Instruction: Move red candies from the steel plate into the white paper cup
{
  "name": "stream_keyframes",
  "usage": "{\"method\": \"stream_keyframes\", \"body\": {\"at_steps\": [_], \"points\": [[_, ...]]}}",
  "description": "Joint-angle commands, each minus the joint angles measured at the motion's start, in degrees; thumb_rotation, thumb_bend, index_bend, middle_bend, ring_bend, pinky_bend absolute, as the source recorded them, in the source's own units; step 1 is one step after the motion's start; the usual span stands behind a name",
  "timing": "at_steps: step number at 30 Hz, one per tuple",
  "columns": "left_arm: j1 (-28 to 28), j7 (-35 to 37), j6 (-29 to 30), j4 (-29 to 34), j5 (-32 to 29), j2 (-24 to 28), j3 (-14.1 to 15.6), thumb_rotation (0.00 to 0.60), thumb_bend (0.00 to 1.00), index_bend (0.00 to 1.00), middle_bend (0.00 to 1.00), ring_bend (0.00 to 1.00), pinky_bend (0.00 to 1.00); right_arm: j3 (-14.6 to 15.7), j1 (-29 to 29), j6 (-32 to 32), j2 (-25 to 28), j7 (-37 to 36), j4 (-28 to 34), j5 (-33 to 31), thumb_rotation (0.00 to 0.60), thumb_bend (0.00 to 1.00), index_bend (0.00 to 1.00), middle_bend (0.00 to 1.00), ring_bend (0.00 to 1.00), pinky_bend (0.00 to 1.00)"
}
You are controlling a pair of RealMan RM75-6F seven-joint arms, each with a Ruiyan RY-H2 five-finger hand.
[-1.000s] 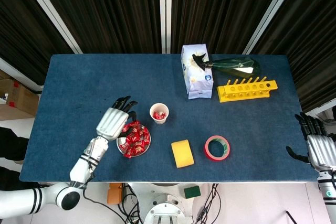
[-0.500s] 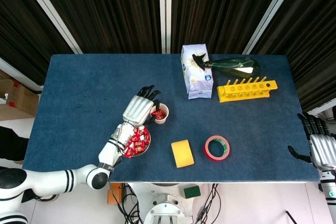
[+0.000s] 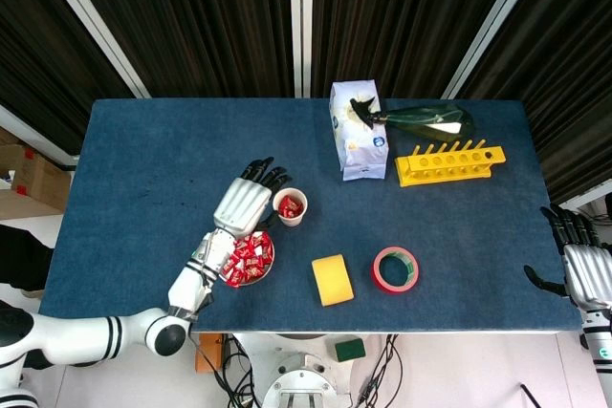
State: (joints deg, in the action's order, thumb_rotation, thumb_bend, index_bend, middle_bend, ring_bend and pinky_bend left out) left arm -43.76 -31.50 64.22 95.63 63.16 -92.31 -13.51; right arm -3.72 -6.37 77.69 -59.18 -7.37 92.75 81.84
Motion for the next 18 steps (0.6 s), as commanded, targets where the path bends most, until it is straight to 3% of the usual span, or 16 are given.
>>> {"method": "stream_keyframes", "body": {"at_steps": [1, 8, 18], "points": [[3.92, -2.77, 2.85, 6.02, 0.23, 4.35, 4.95, 0.600, 0.33, 0.31, 0.17, 0.02, 0.11, -0.09, 0.03, 0.03, -0.12, 0.26, 0.02, -0.25, 0.600, 0.24, 0.02, 0.01, 0.00, 0.00], [7.82, -4.24, 3.06, 11.16, -2.20, 8.47, 11.12, 0.600, 0.31, 0.31, 0.14, 0.02, 0.11, 0.20, -0.17, -0.43, -0.40, 1.29, 0.26, -0.08, 0.600, 0.24, 0.02, 0.01, 0.00, 0.00], [8.83, -5.40, 2.19, 6.62, -4.74, 4.69, 12.89, 0.600, 0.28, 0.35, 0.14, 0.02, 0.11, 0.33, -0.04, -0.11, -0.53, 1.86, 0.50, 0.11, 0.600, 0.24, 0.02, 0.02, 0.00, 0.00]]}}
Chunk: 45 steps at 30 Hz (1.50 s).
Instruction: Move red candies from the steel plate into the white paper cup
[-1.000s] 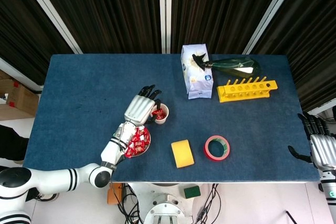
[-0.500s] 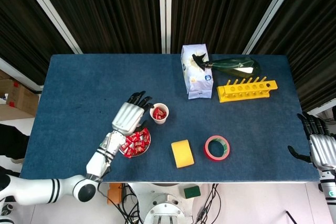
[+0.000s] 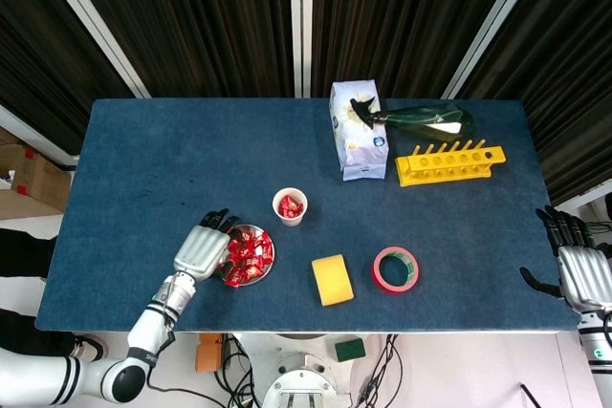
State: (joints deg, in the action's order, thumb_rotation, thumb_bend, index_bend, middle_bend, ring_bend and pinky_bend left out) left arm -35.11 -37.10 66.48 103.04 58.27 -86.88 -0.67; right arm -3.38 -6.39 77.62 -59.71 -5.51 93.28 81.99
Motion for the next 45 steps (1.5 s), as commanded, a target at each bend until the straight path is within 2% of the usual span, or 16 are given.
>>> {"method": "stream_keyframes", "body": {"at_steps": [1, 23, 32, 41, 45], "points": [[0.18, 0.18, 0.00, -1.31, 0.37, -1.12, -0.02, 0.600, 0.28, 0.36, 0.14, 0.02, 0.11, 0.01, -0.05, -0.16, 0.00, -0.01, -0.06, -0.09, 0.600, 0.24, 0.02, 0.02, 0.00, 0.00], [-1.24, -0.89, -2.71, -5.55, -2.48, -4.65, -1.83, 0.600, 0.27, 0.41, 0.14, 0.02, 0.11, -0.12, -0.29, -0.66, 0.08, -0.20, -0.22, -0.49, 0.600, 0.24, 0.02, 0.02, 0.00, 0.00], [-1.47, -0.99, -2.94, -6.46, -3.02, -5.57, -2.02, 0.600, 0.35, 0.50, 0.14, 0.02, 0.11, -0.22, -0.28, -0.62, 0.11, -0.35, -0.27, -0.64, 0.600, 0.24, 0.02, 0.02, 0.00, 0.00], [-0.52, 0.55, -0.65, -3.73, 0.03, -3.72, -2.16, 0.600, 0.39, 0.56, 0.16, 0.02, 0.11, -0.23, -0.23, -0.51, 0.12, -0.50, -0.30, -0.60, 0.600, 0.24, 0.02, 0.02, 0.00, 0.00], [-0.71, 0.03, 1.16, -0.48, 1.29, -1.08, -3.85, 0.600, 0.39, 0.56, 0.16, 0.02, 0.11, -0.15, -0.22, -0.48, 0.10, -0.39, -0.24, -0.46, 0.600, 0.24, 0.02, 0.02, 0.00, 0.00]]}}
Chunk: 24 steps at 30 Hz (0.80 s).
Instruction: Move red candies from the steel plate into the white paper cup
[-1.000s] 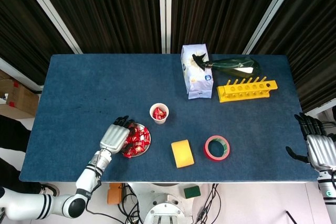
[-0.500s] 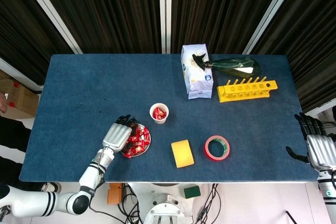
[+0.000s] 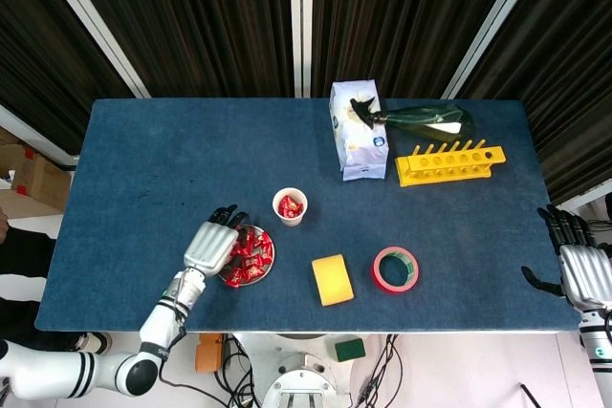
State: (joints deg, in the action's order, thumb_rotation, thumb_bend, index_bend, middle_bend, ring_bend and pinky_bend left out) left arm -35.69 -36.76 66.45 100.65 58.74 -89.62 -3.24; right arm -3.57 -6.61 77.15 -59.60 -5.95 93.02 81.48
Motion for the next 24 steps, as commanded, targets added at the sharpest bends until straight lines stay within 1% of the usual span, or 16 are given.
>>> {"method": "stream_keyframes", "body": {"at_steps": [1, 6, 11, 15, 19, 21, 23, 24], "points": [[-0.39, -0.56, 1.38, 2.57, 0.82, 2.21, -1.92, 0.600, 0.39, 0.56, 0.16, 0.02, 0.11, 0.05, 0.00, 0.00, -0.01, 0.08, 0.04, 0.07, 0.600, 0.24, 0.02, 0.02, 0.00, 0.00], [-3.56, -2.38, 0.85, 4.44, -0.49, 3.75, -6.92, 0.600, 0.39, 0.56, 0.16, 0.02, 0.11, 0.01, 0.04, 0.07, -0.05, 0.27, 0.11, -0.04, 0.600, 0.24, 0.02, 0.02, 0.00, 0.00], [-8.11, -4.07, -1.11, 1.98, -3.74, 1.46, -11.43, 0.600, 0.39, 0.56, 0.16, 0.02, 0.11, -0.07, 0.04, 0.14, -0.10, 0.35, 0.03, -0.12, 0.600, 0.24, 0.02, 0.02, 0.00, 0.00], [-11.41, -4.95, -2.69, -1.73, -6.21, -1.61, -13.27, 0.600, 0.39, 0.56, 0.16, 0.02, 0.11, -0.13, -0.14, -0.29, -0.08, 0.24, -0.11, -0.36, 0.600, 0.24, 0.02, 0.02, 0.00, 0.00], [-13.49, -5.31, -3.43, -4.87, -8.28, -3.98, -13.90, 0.600, 0.39, 0.54, 0.16, 0.02, 0.11, -0.23, -0.17, -0.37, 0.08, -0.27, -0.24, -0.47, 0.600, 0.24, 0.02, 0.02, 0.00, 0.00], [-14.00, -5.26, -3.60, -5.88, -9.07, -4.52, -13.80, 0.600, 0.38, 0.48, 0.16, 0.02, 0.11, -0.27, -0.16, -0.37, 0.18, -0.56, -0.30, -0.49, 0.600, 0.24, 0.02, 0.02, 0.00, 0.00], [-14.18, -5.05, -3.89, -5.96, -9.40, -4.37, -13.47, 0.600, 0.36, 0.37, 0.16, 0.02, 0.11, -0.28, -0.16, -0.39, 0.26, -0.81, -0.38, -0.48, 0.600, 0.24, 0.02, 0.02, 0.00, 0.00], [-14.15, -4.40, -3.93, -5.78, -9.24, -4.21, -13.39, 0.600, 0.34, 0.30, 0.16, 0.02, 0.11, -0.29, -0.18, -0.44, 0.28, -0.91, -0.44, -0.50, 0.600, 0.24, 0.02, 0.02, 0.00, 0.00]]}}
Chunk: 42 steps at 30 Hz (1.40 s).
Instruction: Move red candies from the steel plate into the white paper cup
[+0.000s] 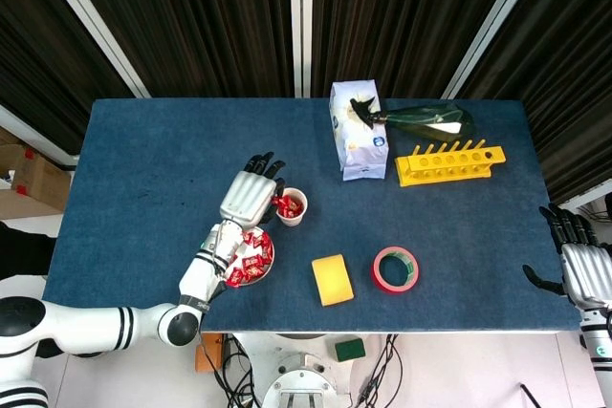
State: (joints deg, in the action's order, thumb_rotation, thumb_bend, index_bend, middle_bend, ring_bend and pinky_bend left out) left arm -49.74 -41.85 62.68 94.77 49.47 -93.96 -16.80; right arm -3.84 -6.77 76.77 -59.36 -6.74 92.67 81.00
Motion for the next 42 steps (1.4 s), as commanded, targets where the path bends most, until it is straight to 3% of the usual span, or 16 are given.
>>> {"method": "stream_keyframes", "body": {"at_steps": [1, 5, 8, 15, 21, 25, 42], "points": [[-0.02, 1.36, -0.11, 0.21, 0.36, 0.22, 0.21, 0.600, 0.32, 0.25, 0.15, 0.02, 0.11, -0.03, -0.05, -0.11, 0.04, -0.14, -0.11, -0.03, 0.600, 0.24, 0.02, 0.02, 0.00, 0.00], [0.34, 3.36, 0.51, 0.88, 2.15, 0.81, 0.74, 0.600, 0.26, 0.11, 0.15, 0.02, 0.11, 0.07, -0.19, -0.43, -0.04, 0.12, -0.07, -0.02, 0.600, 0.24, 0.02, 0.02, 0.00, 0.00], [1.15, 3.72, 1.69, 2.67, 3.28, 2.00, 1.72, 0.600, 0.25, 0.09, 0.15, 0.02, 0.11, 0.11, -0.12, -0.23, -0.09, 0.42, 0.10, 0.07, 0.600, 0.24, 0.02, 0.02, 0.00, 0.00], [7.12, 2.46, 7.65, 11.31, 5.77, 8.37, 8.32, 0.600, 0.25, 0.18, 0.15, 0.02, 0.11, 0.03, -0.07, -0.21, -0.13, 0.47, 0.14, -0.20, 0.600, 0.24, 0.02, 0.02, 0.00, 0.00], [10.48, 0.67, 7.92, 13.60, 4.72, 11.86, 14.16, 0.600, 0.25, 0.26, 0.15, 0.02, 0.11, 0.34, -0.13, -0.28, -0.25, 1.18, 0.50, 0.27, 0.600, 0.24, 0.02, 0.02, 0.00, 0.00], [11.73, 0.88, 7.30, 13.84, 4.80, 12.70, 16.38, 0.600, 0.25, 0.30, 0.15, 0.02, 0.11, 0.39, -0.01, -0.03, -0.27, 1.33, 0.64, 0.37, 0.600, 0.24, 0.02, 0.02, 0.00, 0.00], [14.11, 6.54, 3.26, 9.39, 6.70, 9.21, 18.04, 0.600, 0.21, 0.37, 0.15, 0.02, 0.11, 0.24, -0.41, -0.90, -0.24, 0.83, 0.23, -0.12, 0.600, 0.24, 0.02, 0.03, 0.00, 0.00]]}}
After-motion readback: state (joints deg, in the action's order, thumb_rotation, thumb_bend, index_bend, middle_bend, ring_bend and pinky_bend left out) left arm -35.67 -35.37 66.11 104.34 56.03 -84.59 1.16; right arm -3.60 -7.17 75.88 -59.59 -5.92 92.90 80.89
